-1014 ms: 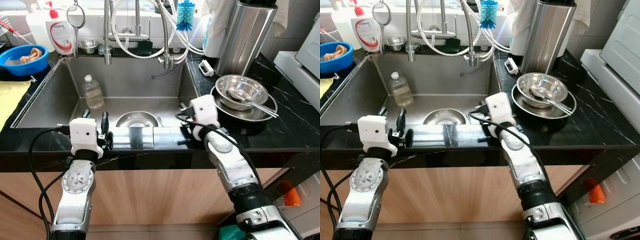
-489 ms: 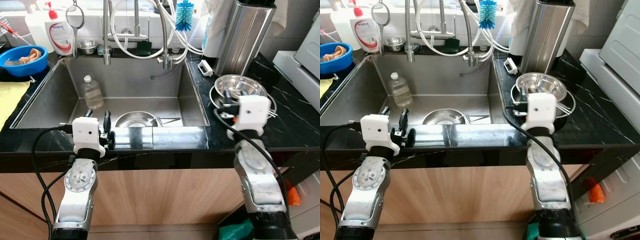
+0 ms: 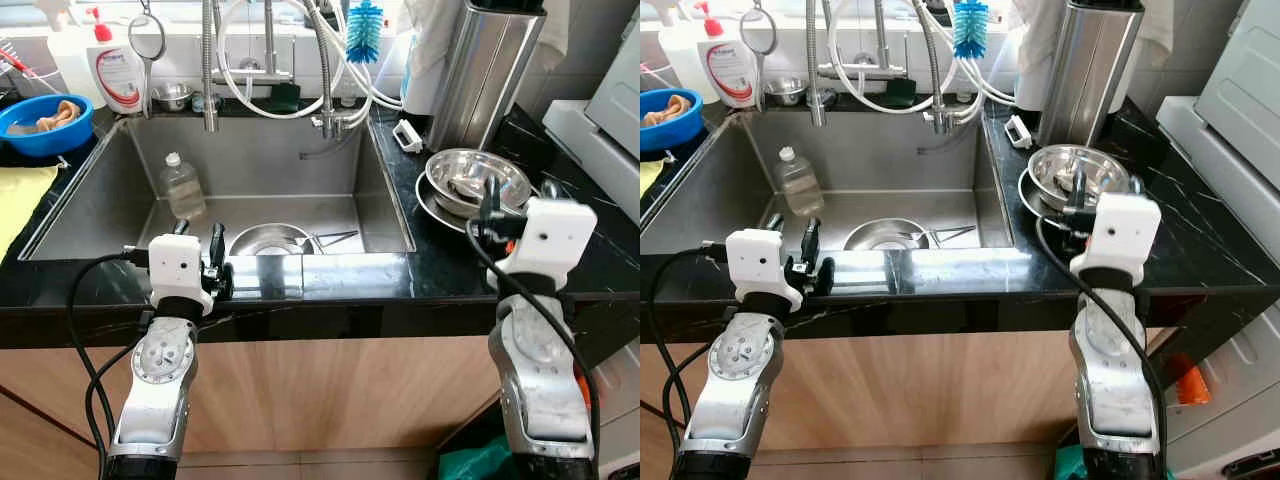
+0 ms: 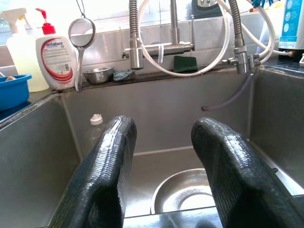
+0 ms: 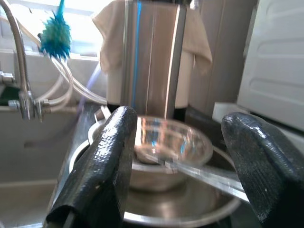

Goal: Kitchen organization

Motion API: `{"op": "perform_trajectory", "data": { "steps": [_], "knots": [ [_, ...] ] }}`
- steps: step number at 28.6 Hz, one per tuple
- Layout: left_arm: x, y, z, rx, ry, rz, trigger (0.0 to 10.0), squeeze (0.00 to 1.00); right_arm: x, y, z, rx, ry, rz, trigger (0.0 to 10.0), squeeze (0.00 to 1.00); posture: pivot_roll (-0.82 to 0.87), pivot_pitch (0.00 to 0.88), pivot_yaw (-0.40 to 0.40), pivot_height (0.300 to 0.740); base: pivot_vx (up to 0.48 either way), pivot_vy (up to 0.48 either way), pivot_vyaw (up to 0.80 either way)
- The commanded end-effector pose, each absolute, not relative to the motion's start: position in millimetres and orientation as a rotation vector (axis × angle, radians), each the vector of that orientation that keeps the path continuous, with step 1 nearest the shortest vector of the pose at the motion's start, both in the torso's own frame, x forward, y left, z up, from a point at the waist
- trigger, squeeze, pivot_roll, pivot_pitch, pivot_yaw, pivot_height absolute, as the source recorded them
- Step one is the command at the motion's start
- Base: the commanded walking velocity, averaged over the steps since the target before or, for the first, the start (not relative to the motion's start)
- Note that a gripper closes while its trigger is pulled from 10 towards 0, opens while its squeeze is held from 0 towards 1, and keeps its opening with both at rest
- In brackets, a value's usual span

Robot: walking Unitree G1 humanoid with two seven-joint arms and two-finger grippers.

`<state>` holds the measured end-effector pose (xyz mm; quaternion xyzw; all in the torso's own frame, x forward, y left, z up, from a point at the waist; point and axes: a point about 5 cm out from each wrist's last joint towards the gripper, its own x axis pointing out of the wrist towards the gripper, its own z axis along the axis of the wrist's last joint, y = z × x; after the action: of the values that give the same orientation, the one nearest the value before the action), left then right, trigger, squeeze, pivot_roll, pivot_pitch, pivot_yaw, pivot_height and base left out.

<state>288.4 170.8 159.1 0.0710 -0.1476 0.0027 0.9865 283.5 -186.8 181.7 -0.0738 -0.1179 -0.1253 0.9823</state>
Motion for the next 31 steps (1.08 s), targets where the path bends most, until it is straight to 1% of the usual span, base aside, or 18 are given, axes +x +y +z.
{"op": "perform_trajectory", "data": {
  "steps": [1,9,19,20,21,22,23,26,31],
  "knots": [
    [288.1,172.4,156.6,0.137,-0.279,0.007,10.0,0.00,279.7,-187.2,184.0,-0.166,-0.234,-0.255,10.0,0.00,-0.07,0.018,-0.011,0.706,0.000,0.000,0.00],
    [287.1,172.0,154.5,0.132,-0.273,0.010,10.0,0.00,268.9,-199.2,181.7,-0.181,-0.217,-0.279,10.0,0.00,-0.07,0.022,-0.014,0.706,0.000,0.000,0.00],
    [286.8,171.3,154.5,0.130,-0.276,0.010,10.0,0.00,262.1,-196.0,190.2,-0.158,-0.260,-0.264,10.0,0.01,-0.07,0.016,-0.015,0.706,0.000,0.000,0.00],
    [286.8,171.4,154.5,0.130,-0.276,0.010,10.0,0.00,261.6,-196.0,189.0,-0.151,-0.258,-0.260,10.0,1.00,-0.07,0.015,-0.016,0.706,0.000,0.000,0.00],
    [286.8,171.4,154.5,0.130,-0.276,0.010,10.0,0.00,262.9,-196.2,183.9,-0.118,-0.228,-0.254,10.0,1.00,-0.07,0.015,-0.016,0.706,0.000,0.000,0.00],
    [286.9,171.2,154.4,0.130,-0.276,0.010,10.0,0.00,264.7,-196.3,178.8,-0.072,-0.199,-0.249,10.0,0.88,-0.07,0.015,-0.016,0.706,0.000,0.000,0.00],
    [286.9,171.0,154.3,0.130,-0.276,0.010,10.0,0.00,266.7,-196.2,174.8,-0.022,-0.174,-0.243,10.0,0.00,-0.07,0.014,-0.016,0.706,0.000,0.000,0.00],
    [286.9,171.0,154.2,0.129,-0.277,0.011,10.0,0.00,271.6,-197.3,171.4,0.061,-0.153,-0.240,10.0,0.00,-0.07,0.011,-0.018,0.706,0.000,0.000,0.00],
    [286.3,172.2,154.1,0.130,-0.278,0.016,10.0,0.00,274.0,-198.9,171.8,0.091,-0.158,-0.253,10.0,0.00,-0.07,0.006,-0.019,0.706,0.000,0.000,0.00]
  ]
}}
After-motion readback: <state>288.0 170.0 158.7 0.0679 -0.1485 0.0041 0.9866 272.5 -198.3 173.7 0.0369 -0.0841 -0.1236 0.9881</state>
